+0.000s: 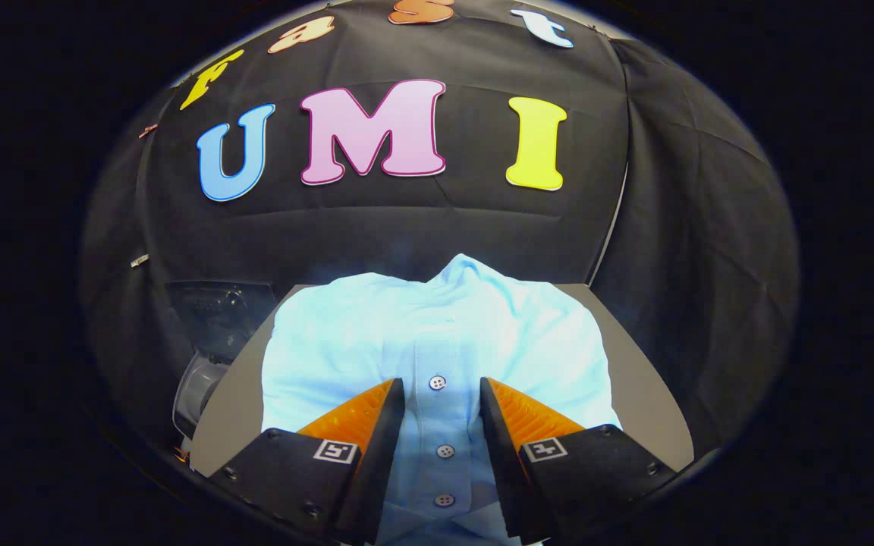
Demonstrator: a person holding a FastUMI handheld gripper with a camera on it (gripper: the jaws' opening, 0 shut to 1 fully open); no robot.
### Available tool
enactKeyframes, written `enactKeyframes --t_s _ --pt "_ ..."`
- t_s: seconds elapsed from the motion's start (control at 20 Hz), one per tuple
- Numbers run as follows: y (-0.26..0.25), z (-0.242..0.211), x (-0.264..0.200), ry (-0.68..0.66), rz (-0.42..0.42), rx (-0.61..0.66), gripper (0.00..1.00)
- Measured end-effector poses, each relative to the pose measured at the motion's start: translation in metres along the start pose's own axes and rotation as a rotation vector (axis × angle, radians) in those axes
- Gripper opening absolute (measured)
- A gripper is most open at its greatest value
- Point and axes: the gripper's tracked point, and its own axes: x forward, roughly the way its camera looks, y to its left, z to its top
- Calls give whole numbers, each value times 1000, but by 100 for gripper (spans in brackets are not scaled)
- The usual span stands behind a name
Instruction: Put the clothes into the washing machine and then close the washing machine lid.
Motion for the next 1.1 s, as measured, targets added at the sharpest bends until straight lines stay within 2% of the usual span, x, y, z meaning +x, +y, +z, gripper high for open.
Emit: enactKeyframes --t_s 0.15,0.2,0.25,0.35,0.75,1.1 --pt "4 0 1 -9 14 2 64" --pt "5 2 1 -13 17 0 32" --pt "5 2 -2 -13 29 0 29" --pt "6 4 -3 -28 40 13 11" --pt "12 27 -43 -102 -1 13 10" --pt "52 45 -77 -153 7 -1 11"
